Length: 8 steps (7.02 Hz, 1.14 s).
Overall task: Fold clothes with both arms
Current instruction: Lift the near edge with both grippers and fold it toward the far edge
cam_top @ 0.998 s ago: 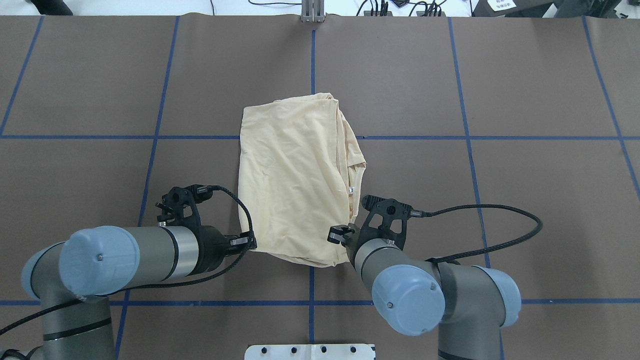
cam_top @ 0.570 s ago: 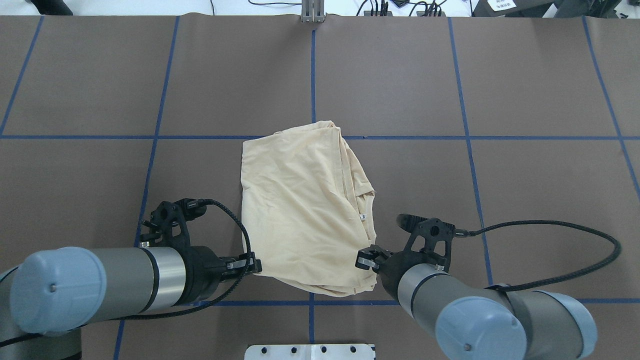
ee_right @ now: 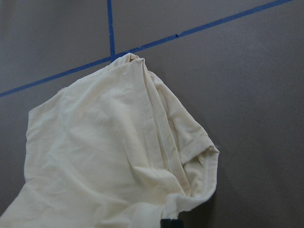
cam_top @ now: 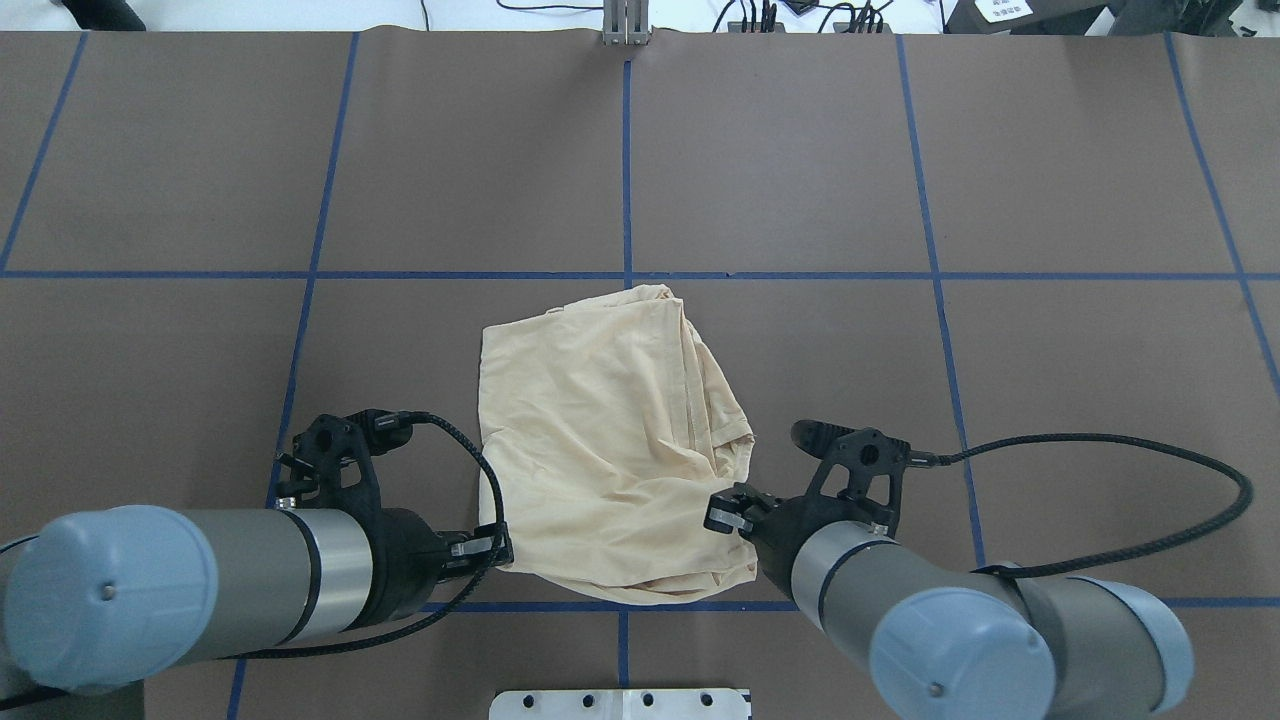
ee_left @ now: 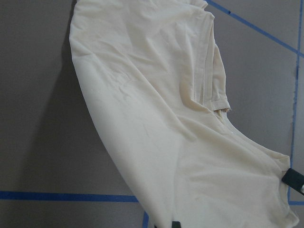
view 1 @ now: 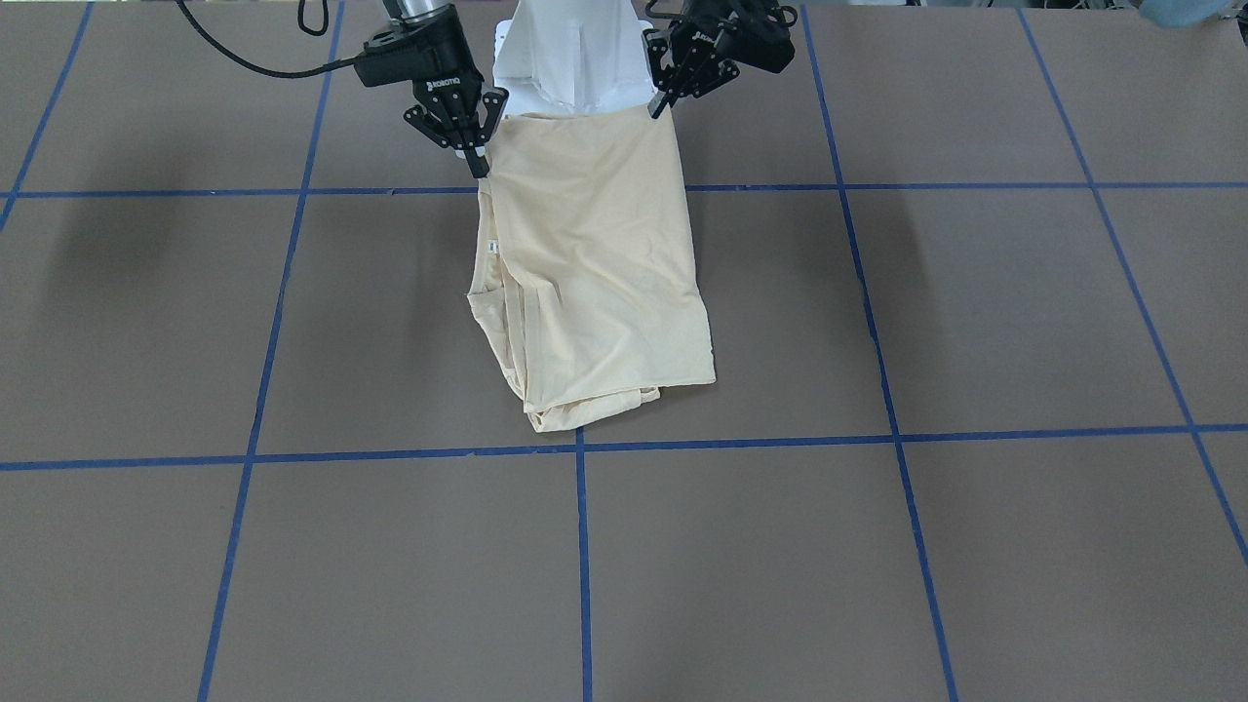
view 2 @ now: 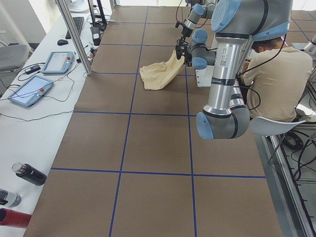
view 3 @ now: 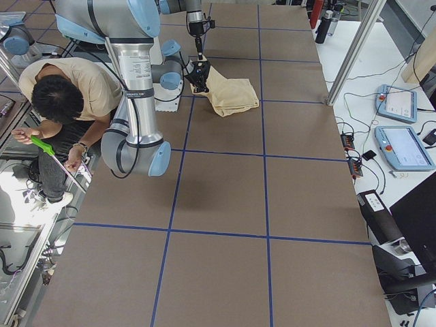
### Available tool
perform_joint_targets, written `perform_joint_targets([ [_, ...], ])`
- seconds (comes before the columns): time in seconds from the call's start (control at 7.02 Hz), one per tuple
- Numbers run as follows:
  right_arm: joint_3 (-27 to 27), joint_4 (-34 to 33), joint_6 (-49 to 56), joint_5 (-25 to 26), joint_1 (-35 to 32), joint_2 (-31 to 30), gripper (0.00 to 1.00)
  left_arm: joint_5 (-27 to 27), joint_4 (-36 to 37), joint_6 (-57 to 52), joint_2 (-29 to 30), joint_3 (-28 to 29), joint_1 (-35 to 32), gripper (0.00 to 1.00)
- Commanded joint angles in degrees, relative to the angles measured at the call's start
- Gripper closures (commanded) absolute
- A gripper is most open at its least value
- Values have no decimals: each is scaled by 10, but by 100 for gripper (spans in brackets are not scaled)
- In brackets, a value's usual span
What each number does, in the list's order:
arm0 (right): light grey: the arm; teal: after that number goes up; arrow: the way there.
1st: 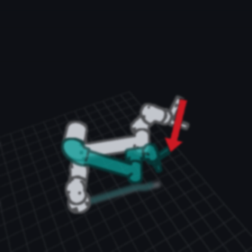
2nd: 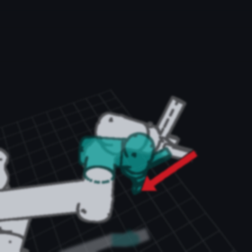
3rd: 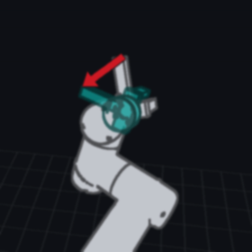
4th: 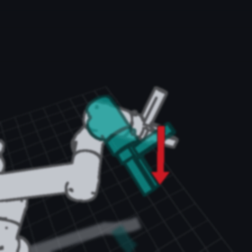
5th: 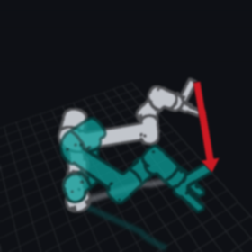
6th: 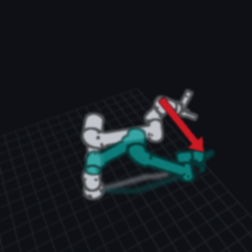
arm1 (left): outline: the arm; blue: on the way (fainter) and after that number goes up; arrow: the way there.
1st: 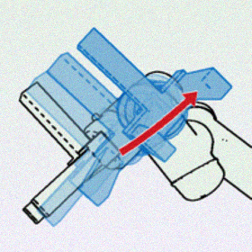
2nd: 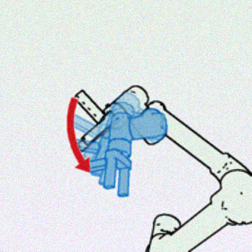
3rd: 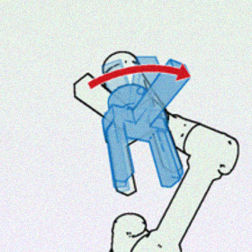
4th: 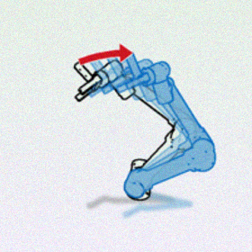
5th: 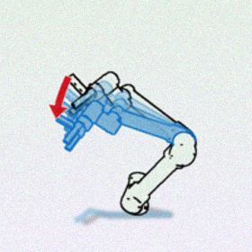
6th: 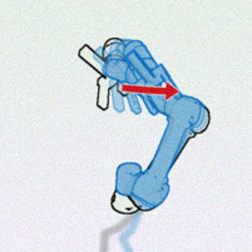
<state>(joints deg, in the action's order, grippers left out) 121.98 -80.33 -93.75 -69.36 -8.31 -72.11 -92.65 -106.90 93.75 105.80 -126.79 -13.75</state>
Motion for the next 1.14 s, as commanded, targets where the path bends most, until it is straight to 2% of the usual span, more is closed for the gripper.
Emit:
perform_joint_targets([
  [0.0,-83,0,35,-7,-57,66,100,2,1,-37,11,43,-41,100],
  [0.43,-152,2,68,-15,-108,114,100,1,2,-86,40,96,-105,100],
  [0.71,-208,4,78,-15,-127,148,100,2,-2,-123,91,196,-143,100],
  [1.0,-279,4,97,-17,-144,192,100,2,-8,-157,114,247,-175,100],
])
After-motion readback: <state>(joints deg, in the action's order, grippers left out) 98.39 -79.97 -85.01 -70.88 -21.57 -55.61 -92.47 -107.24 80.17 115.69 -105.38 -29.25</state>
